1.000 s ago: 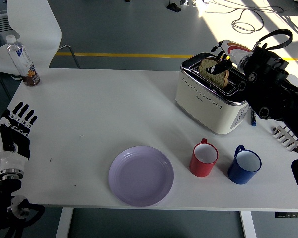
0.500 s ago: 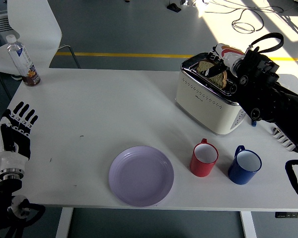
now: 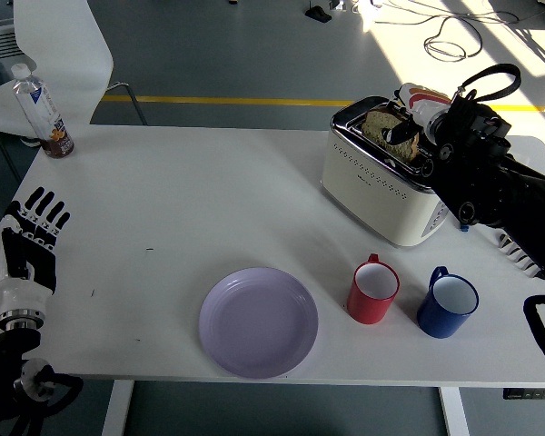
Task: Push plate across desktop,pick up the break from the machine,place the break in the plate
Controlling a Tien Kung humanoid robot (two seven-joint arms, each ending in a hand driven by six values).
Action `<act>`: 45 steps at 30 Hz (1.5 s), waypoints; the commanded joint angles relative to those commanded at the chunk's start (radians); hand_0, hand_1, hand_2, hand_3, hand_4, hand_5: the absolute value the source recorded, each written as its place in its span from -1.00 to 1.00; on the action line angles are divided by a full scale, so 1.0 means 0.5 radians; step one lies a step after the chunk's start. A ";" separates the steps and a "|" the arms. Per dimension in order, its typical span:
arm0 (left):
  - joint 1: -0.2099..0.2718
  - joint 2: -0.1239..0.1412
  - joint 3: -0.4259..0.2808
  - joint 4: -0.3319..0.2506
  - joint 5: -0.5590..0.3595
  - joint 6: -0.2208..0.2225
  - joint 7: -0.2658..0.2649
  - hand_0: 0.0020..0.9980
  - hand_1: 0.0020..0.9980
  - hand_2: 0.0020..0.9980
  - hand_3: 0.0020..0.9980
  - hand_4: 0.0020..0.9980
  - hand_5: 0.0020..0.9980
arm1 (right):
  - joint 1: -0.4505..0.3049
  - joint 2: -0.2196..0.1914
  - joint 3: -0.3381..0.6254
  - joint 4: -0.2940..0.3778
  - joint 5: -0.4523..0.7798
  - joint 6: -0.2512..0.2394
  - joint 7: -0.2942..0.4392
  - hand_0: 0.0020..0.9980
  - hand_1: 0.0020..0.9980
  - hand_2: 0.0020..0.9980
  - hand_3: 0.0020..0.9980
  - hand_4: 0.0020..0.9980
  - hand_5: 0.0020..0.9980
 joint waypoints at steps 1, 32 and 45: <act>0.001 0.000 0.001 0.000 0.000 0.000 0.000 0.63 0.61 0.70 0.55 0.01 1.00 | -0.002 0.000 -0.003 0.002 0.002 -0.005 0.002 -0.45 -0.33 -0.18 -0.07 0.17 -1.00; 0.021 0.000 -0.037 -0.012 0.010 0.002 0.000 0.63 0.61 0.70 0.55 0.01 1.00 | -0.180 -0.752 0.216 1.618 0.015 0.093 -0.189 -0.73 -0.54 -0.31 -0.17 -0.17 -0.80; 0.024 0.000 -0.043 -0.011 0.013 0.004 0.001 0.63 0.61 0.70 0.55 0.02 1.00 | -0.294 -0.807 -0.483 2.140 0.703 0.375 -0.218 -0.74 -0.55 -0.32 -0.18 -0.20 -0.75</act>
